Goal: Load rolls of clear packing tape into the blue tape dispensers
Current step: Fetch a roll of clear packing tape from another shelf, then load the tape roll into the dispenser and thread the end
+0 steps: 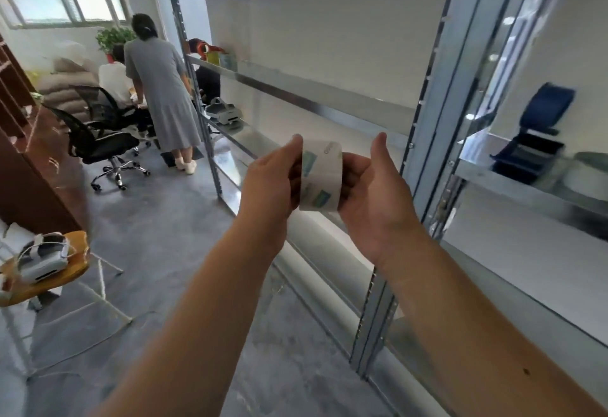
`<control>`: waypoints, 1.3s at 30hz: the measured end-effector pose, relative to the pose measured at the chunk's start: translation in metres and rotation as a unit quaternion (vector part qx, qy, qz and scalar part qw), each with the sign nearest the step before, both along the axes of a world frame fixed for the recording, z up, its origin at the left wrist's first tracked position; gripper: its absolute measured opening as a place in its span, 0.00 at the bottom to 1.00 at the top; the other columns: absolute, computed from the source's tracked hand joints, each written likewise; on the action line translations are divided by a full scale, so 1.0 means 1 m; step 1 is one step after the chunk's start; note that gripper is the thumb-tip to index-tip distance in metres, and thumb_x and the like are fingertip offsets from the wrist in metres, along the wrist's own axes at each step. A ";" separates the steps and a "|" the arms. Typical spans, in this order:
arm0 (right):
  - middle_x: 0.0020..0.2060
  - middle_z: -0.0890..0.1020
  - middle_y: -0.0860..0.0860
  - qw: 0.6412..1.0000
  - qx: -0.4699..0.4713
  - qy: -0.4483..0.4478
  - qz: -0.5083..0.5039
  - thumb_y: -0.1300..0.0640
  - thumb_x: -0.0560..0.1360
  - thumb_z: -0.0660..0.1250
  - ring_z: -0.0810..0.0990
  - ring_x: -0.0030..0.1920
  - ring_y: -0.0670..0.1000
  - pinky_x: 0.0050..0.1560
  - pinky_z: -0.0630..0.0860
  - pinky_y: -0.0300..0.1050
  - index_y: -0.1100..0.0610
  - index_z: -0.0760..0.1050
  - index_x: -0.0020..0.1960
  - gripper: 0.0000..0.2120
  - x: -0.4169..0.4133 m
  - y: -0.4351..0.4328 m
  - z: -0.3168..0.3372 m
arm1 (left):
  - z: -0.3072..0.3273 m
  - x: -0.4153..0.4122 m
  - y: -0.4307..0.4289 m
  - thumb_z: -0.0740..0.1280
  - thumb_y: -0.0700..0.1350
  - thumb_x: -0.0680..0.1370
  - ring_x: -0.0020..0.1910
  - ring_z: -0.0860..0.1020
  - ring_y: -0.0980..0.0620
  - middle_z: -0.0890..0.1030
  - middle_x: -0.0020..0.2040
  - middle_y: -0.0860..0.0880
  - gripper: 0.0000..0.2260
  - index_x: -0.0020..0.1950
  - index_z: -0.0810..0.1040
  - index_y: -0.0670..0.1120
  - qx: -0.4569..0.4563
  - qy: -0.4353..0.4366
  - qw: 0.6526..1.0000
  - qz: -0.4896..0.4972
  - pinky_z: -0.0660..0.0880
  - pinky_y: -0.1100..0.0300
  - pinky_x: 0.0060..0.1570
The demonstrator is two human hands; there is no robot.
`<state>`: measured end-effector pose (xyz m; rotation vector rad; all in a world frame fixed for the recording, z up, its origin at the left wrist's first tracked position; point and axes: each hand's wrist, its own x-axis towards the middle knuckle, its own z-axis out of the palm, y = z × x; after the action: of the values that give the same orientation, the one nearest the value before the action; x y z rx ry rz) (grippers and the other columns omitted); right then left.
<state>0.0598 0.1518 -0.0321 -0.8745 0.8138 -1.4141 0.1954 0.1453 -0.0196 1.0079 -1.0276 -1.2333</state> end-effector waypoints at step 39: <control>0.45 0.83 0.54 0.784 0.006 0.045 -0.619 0.56 0.82 0.64 0.81 0.45 0.52 0.43 0.77 0.46 0.56 0.80 0.48 0.08 -0.240 -0.064 0.043 | 0.008 -0.332 -0.159 0.66 0.42 0.84 0.63 0.70 0.71 0.70 0.68 0.57 0.17 0.73 0.71 0.53 -0.176 -0.004 0.942 -0.285 0.67 0.77 0.52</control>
<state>-0.1804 0.0874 0.0112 -0.3067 1.6132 -2.4867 -0.1370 -0.0134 -0.0120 0.4424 -1.5492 -1.4312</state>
